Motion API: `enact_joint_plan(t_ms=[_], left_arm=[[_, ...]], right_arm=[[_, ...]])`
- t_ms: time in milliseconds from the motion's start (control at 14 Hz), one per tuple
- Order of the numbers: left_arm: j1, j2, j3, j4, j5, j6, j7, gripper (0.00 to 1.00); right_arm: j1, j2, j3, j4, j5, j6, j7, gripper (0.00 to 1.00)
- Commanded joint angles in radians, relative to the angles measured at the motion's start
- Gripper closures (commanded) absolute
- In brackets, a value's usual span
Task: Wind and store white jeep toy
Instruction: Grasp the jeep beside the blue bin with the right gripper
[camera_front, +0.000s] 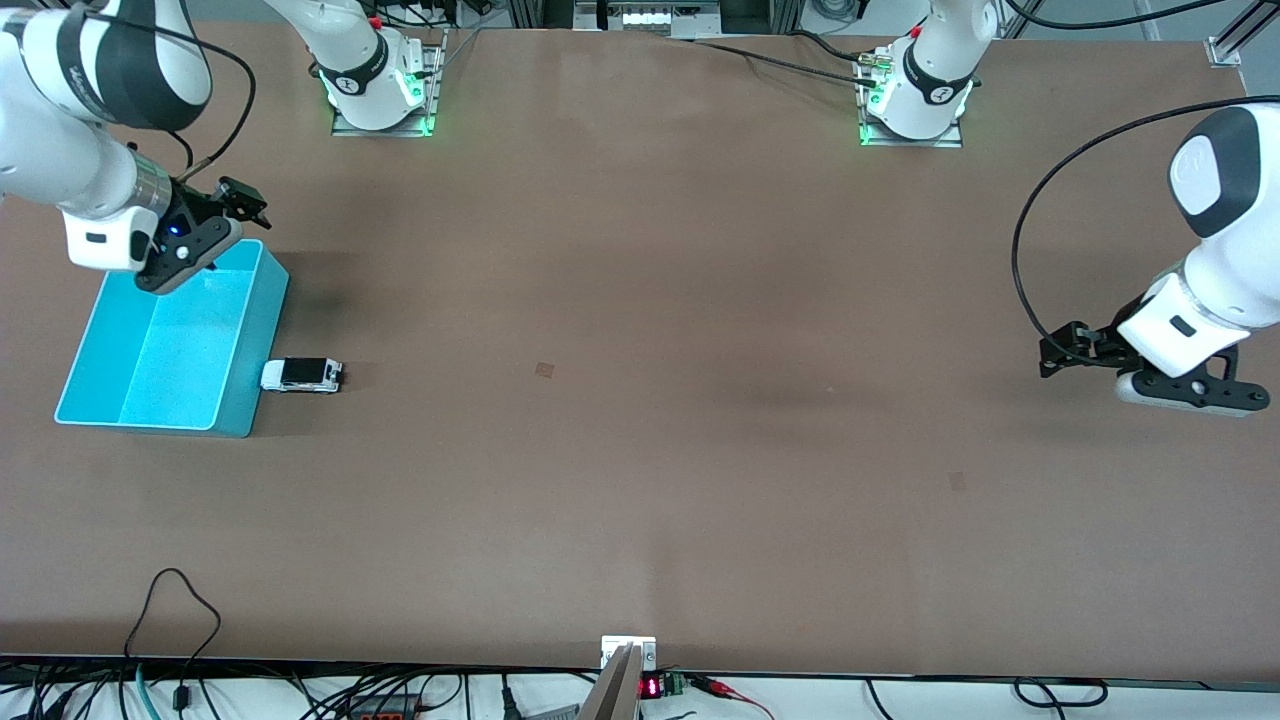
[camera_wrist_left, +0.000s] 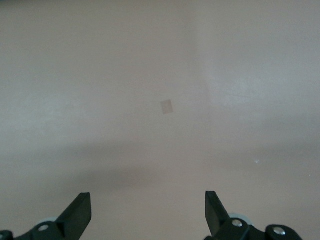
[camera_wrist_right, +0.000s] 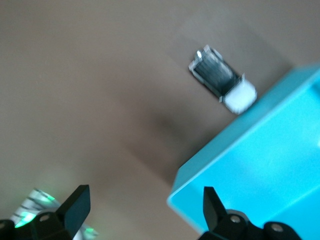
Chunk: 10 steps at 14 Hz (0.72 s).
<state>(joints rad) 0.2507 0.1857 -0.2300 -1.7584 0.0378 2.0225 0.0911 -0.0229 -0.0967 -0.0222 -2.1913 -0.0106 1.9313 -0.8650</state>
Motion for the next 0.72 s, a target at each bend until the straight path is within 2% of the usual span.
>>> enact_joint_plan(t_ms=[0, 143, 287, 645], left_arm=[[-0.048, -0.026, 0.034, 0.048, -0.006, -0.082, -0.079, 0.00], [-0.086, -0.049, 0.073, 0.068, -0.007, -0.107, -0.115, 0.00], [-0.163, -0.078, 0.160, 0.072, -0.015, -0.136, -0.120, 0.00], [-0.215, -0.110, 0.212, 0.132, -0.053, -0.251, -0.178, 0.00]], right_arm=[[0.000, 0.069, 0.002, 0.042, -0.012, 0.046, -0.248, 0.00], [0.001, 0.116, 0.004, 0.070, -0.012, 0.070, -0.333, 0.00], [0.011, 0.162, 0.007, 0.080, -0.014, 0.113, -0.406, 0.00], [0.054, 0.274, 0.007, 0.081, -0.016, 0.241, -0.540, 0.00]])
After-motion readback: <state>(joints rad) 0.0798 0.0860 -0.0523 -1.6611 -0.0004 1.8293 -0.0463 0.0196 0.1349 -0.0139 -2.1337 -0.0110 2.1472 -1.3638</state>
